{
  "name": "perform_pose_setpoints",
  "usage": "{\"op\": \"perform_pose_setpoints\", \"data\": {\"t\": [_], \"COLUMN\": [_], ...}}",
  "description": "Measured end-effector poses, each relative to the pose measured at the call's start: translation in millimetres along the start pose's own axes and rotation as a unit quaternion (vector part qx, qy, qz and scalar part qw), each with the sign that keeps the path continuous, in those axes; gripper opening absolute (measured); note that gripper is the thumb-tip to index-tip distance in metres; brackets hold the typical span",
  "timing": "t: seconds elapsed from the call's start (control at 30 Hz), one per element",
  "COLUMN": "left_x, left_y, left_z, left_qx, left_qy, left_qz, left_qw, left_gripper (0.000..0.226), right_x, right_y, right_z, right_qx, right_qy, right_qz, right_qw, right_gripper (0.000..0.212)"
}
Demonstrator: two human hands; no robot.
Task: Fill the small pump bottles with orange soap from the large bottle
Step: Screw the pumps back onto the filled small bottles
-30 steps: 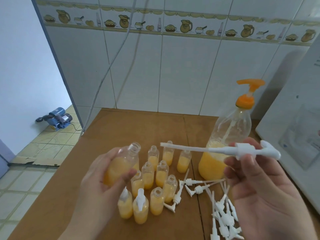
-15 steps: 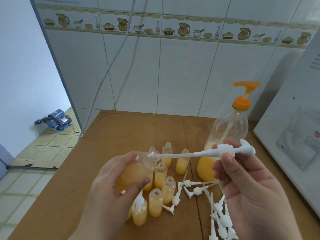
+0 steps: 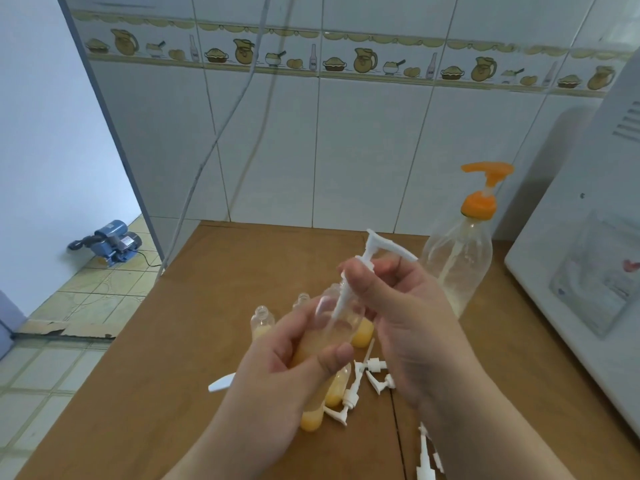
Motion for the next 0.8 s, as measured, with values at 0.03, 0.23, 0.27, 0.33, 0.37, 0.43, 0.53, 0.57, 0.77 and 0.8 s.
{"op": "perform_pose_setpoints", "data": {"t": [0.03, 0.23, 0.27, 0.33, 0.37, 0.43, 0.53, 0.57, 0.77, 0.8], "left_x": [0, 4, 4, 5, 6, 6, 5, 6, 6, 6], "left_y": [0, 1, 2, 6, 7, 8, 3, 3, 11, 11], "left_z": [-1, -12, -13, -14, -14, -13, -12, -11, -9, -9], "left_qx": [0.027, 0.114, 0.119, 0.123, 0.122, 0.122, 0.138, 0.137, 0.129, 0.125], "left_qy": [-0.009, -0.067, -0.069, -0.073, -0.073, -0.073, -0.078, -0.075, -0.064, -0.065], "left_qz": [0.002, -0.033, -0.041, -0.048, -0.054, -0.051, -0.031, -0.036, -0.09, -0.091], "left_qw": [1.0, 0.991, 0.99, 0.988, 0.988, 0.988, 0.987, 0.987, 0.986, 0.986], "left_gripper": [0.036, 0.039, 0.043, 0.042, 0.041, 0.036, 0.032, 0.034, 0.065, 0.068], "right_x": [-1, 2, 2, 0, 1, 3, 3, 3, 0, 0], "right_y": [0, 10, 11, 7, 5, 5, 3, 1, 3, 4], "right_z": [0, -3, 0, 7, 9, 13, 14, 15, 18, 17], "right_qx": [0.015, -0.08, -0.068, -0.047, -0.04, -0.06, -0.132, -0.14, -0.162, -0.17], "right_qy": [0.001, 0.021, 0.022, 0.025, 0.026, 0.032, 0.035, 0.037, 0.032, 0.035], "right_qz": [-0.009, -0.085, -0.079, -0.039, -0.03, -0.047, -0.07, -0.067, -0.098, -0.099], "right_qw": [1.0, 0.993, 0.994, 0.998, 0.998, 0.997, 0.988, 0.987, 0.981, 0.98], "right_gripper": [0.051, 0.021, 0.015, 0.015, 0.02, 0.023, 0.022, 0.02, 0.039, 0.03]}}
Point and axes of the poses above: each hand's wrist, its own x-axis away from the middle knuckle, its own y-axis out of the palm, z = x × y, the point moved 9 cm from there along -x, towards the middle knuckle, and after that the axes turned 1 degree about -y, right-handed, at the moved point
